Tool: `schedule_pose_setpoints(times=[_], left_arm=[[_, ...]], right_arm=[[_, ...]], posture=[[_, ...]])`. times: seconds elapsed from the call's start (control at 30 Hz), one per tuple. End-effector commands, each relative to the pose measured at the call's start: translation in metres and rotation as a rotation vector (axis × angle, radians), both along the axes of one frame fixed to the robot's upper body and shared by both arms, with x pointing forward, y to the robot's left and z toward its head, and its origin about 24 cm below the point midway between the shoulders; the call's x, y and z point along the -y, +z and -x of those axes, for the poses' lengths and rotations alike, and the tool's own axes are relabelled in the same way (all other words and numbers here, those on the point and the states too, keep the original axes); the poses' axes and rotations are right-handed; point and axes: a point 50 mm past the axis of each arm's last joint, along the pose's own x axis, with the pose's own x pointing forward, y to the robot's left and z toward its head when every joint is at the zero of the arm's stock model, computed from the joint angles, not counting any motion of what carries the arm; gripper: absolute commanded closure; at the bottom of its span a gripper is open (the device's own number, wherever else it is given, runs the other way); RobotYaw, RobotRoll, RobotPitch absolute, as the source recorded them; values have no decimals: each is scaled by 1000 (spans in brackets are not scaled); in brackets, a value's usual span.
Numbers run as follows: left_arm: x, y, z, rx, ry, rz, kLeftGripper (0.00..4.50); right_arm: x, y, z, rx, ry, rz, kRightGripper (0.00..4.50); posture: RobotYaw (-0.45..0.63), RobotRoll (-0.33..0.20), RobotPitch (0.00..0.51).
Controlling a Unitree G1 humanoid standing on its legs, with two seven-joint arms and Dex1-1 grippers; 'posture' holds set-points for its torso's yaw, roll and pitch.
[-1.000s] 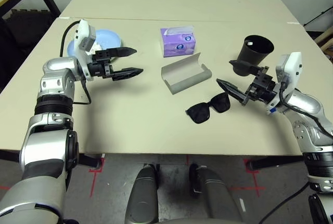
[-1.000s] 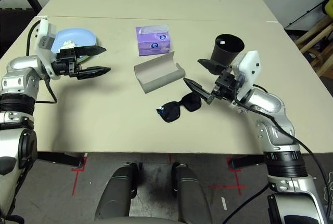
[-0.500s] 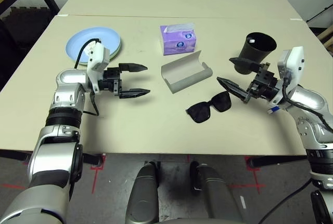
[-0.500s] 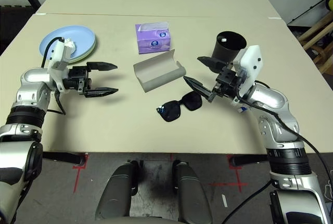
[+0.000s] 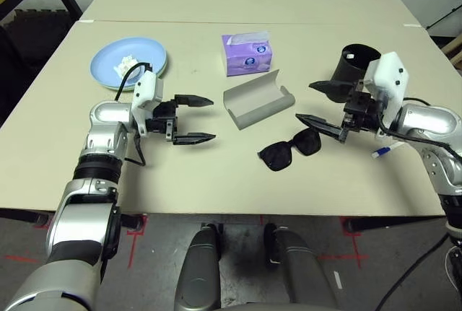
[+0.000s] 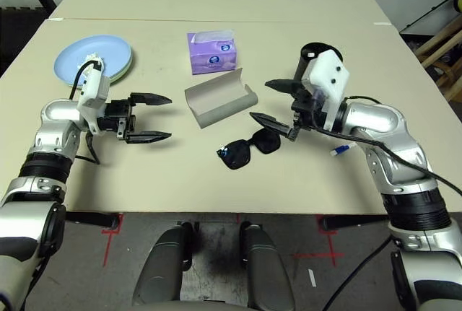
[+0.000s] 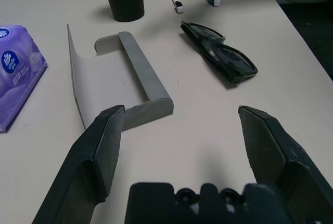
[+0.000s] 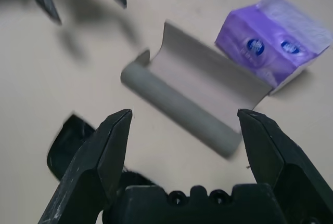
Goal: Organize and tidy the items on the table.
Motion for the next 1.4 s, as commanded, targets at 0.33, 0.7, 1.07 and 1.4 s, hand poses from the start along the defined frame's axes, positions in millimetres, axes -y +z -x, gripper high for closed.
schedule_pose_setpoints(times=[0.33, 0.7, 1.07, 1.4], left_arm=[[15, -2, 3, 24, -79, 11, 47], [22, -2, 4, 25, -93, 45, 47], [23, -4, 5, 24, -91, 48, 47], [24, -5, 5, 24, -89, 46, 47]], right_arm=[[-18, 5, 12, 35, 203, 429, 0], [-35, 14, 8, 157, 362, 658, 0], [-50, 15, 16, 132, 413, 892, 0], [-58, 14, 9, 100, 375, 976, 0]], posture=[[110, 0, 227], [130, 0, 217], [148, 0, 219], [157, 0, 219]])
